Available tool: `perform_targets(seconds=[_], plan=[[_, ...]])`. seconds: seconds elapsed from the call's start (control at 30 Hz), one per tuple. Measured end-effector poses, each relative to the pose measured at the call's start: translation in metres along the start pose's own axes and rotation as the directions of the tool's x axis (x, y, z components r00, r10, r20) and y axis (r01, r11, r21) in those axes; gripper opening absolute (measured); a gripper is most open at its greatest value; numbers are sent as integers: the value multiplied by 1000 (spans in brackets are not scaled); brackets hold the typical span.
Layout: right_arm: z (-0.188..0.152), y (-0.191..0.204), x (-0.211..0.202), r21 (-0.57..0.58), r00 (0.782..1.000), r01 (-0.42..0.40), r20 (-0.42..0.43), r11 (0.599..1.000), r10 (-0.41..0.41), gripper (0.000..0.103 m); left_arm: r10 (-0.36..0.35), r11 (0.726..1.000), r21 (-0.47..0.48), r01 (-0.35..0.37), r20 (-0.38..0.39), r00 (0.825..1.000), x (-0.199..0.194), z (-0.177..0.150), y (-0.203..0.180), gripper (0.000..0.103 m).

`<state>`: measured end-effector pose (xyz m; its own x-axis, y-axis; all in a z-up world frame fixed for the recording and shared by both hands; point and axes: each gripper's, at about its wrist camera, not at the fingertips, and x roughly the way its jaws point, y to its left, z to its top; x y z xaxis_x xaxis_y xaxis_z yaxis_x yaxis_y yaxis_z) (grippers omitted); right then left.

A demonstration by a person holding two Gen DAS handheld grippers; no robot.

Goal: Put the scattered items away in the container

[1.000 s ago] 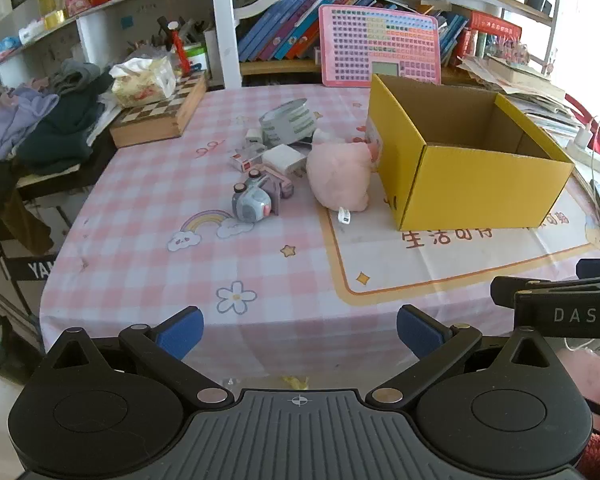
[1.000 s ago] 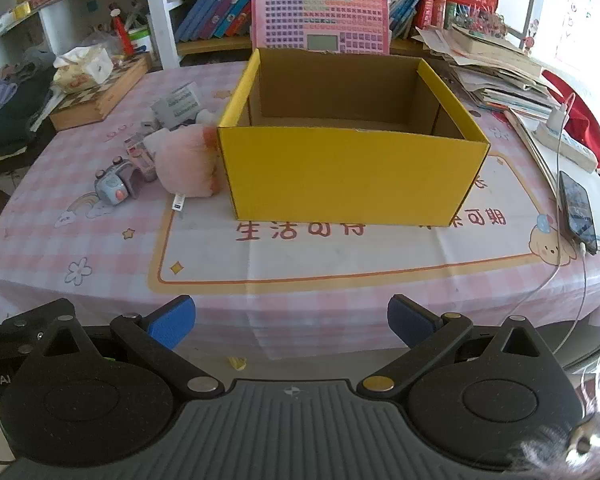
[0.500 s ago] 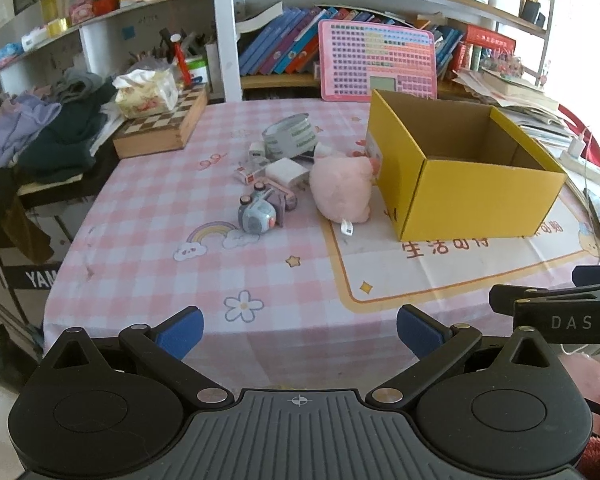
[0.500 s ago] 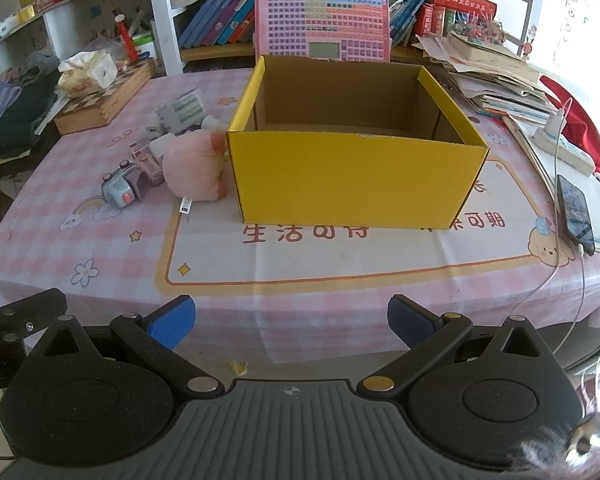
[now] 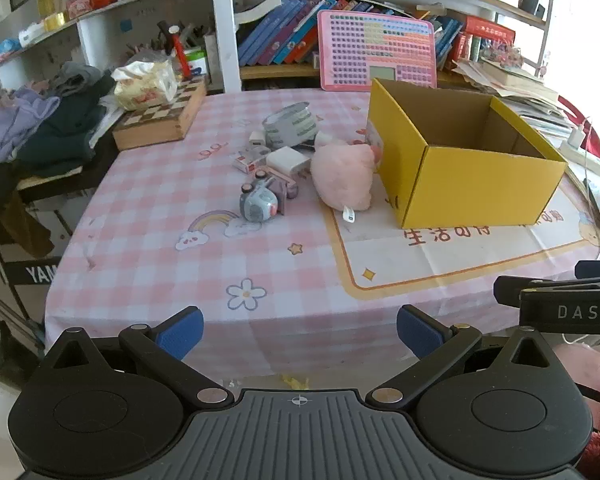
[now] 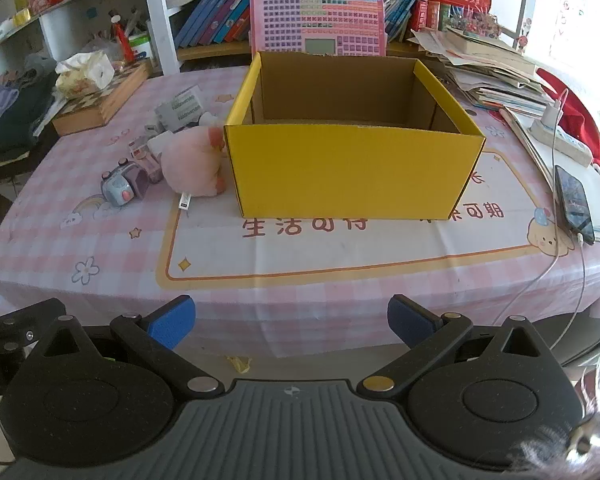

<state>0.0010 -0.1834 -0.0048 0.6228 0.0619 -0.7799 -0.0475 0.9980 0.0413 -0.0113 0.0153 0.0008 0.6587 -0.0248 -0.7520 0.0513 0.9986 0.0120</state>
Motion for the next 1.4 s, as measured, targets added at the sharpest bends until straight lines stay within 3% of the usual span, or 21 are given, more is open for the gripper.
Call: perform_targets(seconds=[1.4], plan=[[-6,9,-7,-22,1000,10,16,1000,-10,103,-20,1000,-3,20,-17,1000,0,-6,8,103]])
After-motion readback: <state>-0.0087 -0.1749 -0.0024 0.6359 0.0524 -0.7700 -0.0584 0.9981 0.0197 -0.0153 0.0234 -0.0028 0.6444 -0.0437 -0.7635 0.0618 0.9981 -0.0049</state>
